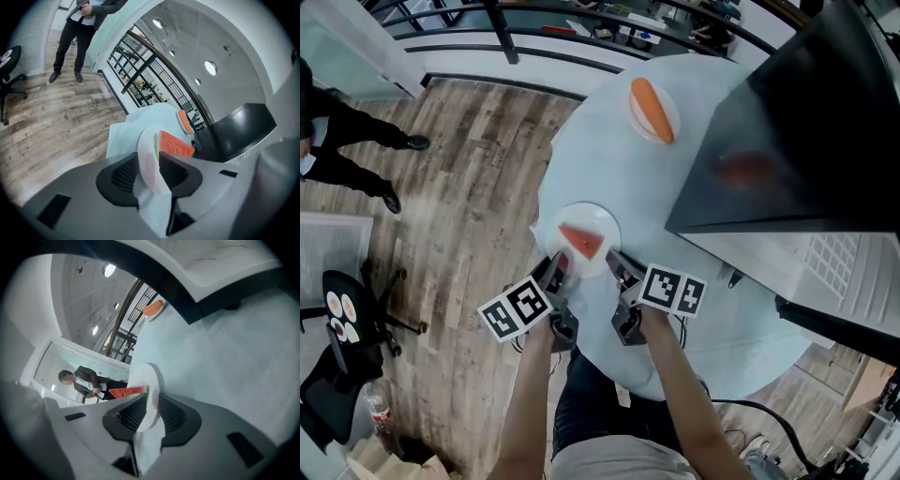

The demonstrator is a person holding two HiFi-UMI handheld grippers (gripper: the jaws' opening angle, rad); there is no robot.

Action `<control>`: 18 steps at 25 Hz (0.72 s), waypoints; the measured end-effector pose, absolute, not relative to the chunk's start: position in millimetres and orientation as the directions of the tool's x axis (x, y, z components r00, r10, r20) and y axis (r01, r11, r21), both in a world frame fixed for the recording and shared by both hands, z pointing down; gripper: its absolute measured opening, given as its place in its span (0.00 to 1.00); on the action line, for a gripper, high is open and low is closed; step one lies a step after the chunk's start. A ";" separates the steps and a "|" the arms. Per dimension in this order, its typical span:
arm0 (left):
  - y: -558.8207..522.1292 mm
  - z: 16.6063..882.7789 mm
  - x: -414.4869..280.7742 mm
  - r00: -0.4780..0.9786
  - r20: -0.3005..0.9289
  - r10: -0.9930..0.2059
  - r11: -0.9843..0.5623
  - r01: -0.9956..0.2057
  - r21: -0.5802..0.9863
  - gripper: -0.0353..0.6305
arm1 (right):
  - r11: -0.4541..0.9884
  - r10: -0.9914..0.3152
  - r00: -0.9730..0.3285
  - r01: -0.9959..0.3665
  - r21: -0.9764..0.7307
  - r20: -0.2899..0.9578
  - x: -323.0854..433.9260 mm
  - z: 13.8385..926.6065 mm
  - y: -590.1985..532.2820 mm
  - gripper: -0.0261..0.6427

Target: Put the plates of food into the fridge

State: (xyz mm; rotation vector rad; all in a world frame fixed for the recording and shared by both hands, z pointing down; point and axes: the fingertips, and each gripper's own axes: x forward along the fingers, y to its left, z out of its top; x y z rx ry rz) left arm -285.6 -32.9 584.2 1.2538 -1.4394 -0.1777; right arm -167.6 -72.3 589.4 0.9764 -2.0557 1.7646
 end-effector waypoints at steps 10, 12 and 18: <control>-25.2 586.4 -292.6 0.157 0.629 -0.761 0.461 -0.550 0.696 0.13 | -0.034 -0.373 -0.747 -0.581 -0.813 0.550 -163.2 590.1 -72.4 0.09; -24.6 584.6 -293.2 0.151 0.612 -0.776 0.451 -0.546 0.706 0.12 | -0.029 -0.387 -0.749 -0.572 -0.820 0.537 -163.3 588.1 -72.3 0.09; -21.8 573.6 -289.2 0.137 0.572 -0.809 0.410 -0.565 0.716 0.12 | -0.022 -0.416 -0.739 -0.574 -0.819 0.529 -156.4 582.8 -62.0 0.09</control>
